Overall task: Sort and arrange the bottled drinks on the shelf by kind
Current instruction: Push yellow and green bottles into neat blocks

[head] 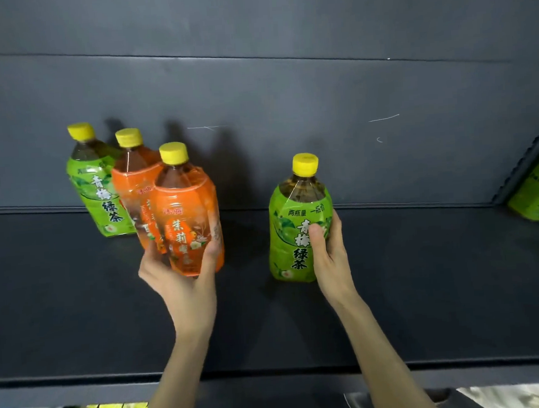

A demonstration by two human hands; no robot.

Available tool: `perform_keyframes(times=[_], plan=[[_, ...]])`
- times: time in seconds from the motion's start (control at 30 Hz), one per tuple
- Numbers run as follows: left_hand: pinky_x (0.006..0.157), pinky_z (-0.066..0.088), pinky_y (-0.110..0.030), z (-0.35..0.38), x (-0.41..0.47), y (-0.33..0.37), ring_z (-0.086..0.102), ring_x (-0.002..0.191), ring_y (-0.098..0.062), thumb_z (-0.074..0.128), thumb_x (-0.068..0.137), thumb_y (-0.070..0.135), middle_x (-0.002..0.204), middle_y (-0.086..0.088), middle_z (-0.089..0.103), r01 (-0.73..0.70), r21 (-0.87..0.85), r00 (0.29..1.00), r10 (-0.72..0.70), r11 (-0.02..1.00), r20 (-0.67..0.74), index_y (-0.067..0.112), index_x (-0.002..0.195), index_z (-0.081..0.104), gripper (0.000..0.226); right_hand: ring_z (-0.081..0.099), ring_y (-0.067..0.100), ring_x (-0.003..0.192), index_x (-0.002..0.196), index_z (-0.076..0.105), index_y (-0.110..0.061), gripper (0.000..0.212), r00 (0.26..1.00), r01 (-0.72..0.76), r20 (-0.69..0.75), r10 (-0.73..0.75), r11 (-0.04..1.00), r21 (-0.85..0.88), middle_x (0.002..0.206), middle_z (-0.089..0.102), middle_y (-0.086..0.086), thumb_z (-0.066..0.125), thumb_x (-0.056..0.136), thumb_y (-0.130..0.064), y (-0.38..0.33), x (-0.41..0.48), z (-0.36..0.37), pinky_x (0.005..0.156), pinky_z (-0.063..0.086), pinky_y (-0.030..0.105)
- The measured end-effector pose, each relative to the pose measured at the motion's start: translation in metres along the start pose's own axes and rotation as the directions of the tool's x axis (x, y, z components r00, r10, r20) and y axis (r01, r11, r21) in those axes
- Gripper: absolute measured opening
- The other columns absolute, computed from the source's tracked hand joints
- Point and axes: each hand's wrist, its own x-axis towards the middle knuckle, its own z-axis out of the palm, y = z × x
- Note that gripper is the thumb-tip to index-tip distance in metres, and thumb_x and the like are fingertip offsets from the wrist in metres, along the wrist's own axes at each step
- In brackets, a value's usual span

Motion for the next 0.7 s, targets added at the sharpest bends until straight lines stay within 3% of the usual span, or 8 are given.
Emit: perform_keyframes(times=[0.1,0.2,0.3,0.4,0.47,0.6,0.7], plan=[[0.112,0.034,-0.046,0.001,0.019,-0.004,0.032,0.137,-0.018,0.068,0.077,0.042,0.148,-0.007,0.027,0.025,-0.061,0.992,-0.018,0.998,0.126,0.016,0.149,0.018,0.091,0.059,0.004,0.115,0.131,0.036,-0.050,0.047,0.998,-0.019,0.058,0.016,0.999,0.042,0.126,0.059,-0.016,0.053,0.088,-0.051,0.004,0.001,0.010,0.086,0.052,0.021],[0.110,0.037,-0.048,0.002,0.028,-0.011,0.036,0.135,-0.017,0.064,0.080,0.047,0.150,-0.001,0.029,0.008,-0.014,0.991,-0.006,1.000,0.131,0.021,0.149,0.019,0.086,0.061,0.000,0.109,0.130,0.035,-0.050,0.045,0.997,-0.030,0.065,0.027,0.998,0.046,0.118,0.062,-0.023,0.052,0.089,-0.044,0.007,0.004,0.016,0.078,0.051,0.013],[0.108,0.039,-0.048,0.006,0.034,-0.012,0.040,0.133,-0.018,0.063,0.078,0.050,0.147,-0.002,0.034,0.007,0.032,0.990,-0.012,0.999,0.141,0.019,0.147,0.024,0.086,0.061,-0.001,0.108,0.134,0.036,-0.043,0.048,0.998,-0.038,0.045,0.035,0.998,0.058,0.122,0.061,-0.015,0.051,0.089,-0.044,0.010,0.008,0.023,0.077,0.051,0.012],[0.107,0.040,-0.047,0.008,0.041,-0.013,0.042,0.132,-0.019,0.064,0.077,0.049,0.145,-0.003,0.040,-0.002,0.032,0.983,-0.004,0.999,0.183,0.017,0.146,0.028,0.084,0.059,0.004,0.114,0.139,0.033,-0.039,0.057,0.999,-0.040,0.025,0.038,0.998,0.047,0.129,0.058,-0.009,0.051,0.086,-0.051,0.012,0.011,0.032,0.088,0.053,0.023],[0.104,0.043,-0.041,0.003,0.044,-0.017,0.044,0.130,-0.016,0.061,0.082,0.048,0.143,-0.001,0.043,-0.018,0.038,0.979,0.010,0.999,0.203,0.019,0.144,0.033,0.075,0.058,0.005,0.116,0.141,0.031,-0.040,0.065,0.999,-0.035,0.000,0.035,0.999,0.036,0.131,0.056,-0.009,0.051,0.082,-0.059,0.014,0.009,0.039,0.092,0.051,0.028],[0.077,0.044,-0.007,-0.022,0.050,-0.030,0.055,0.104,0.007,0.059,0.084,0.051,0.129,0.004,0.051,-0.011,0.021,0.993,0.009,1.000,0.119,0.026,0.128,0.047,0.052,0.058,0.003,0.115,0.140,0.032,-0.043,0.068,0.997,-0.012,-0.075,0.012,1.000,0.003,0.131,0.056,-0.008,0.047,0.078,-0.067,0.014,0.002,0.054,0.087,0.051,0.020],[0.076,0.042,-0.006,-0.044,0.070,-0.042,0.052,0.108,0.000,0.059,0.085,0.046,0.120,0.004,0.047,-0.009,0.045,0.999,0.007,0.999,0.042,0.021,0.122,0.047,0.046,0.060,0.001,0.109,0.139,0.035,-0.038,0.067,0.990,0.020,-0.140,-0.019,1.000,0.005,0.127,0.059,-0.006,0.046,0.079,-0.065,0.016,-0.005,0.073,0.077,0.049,0.010]])
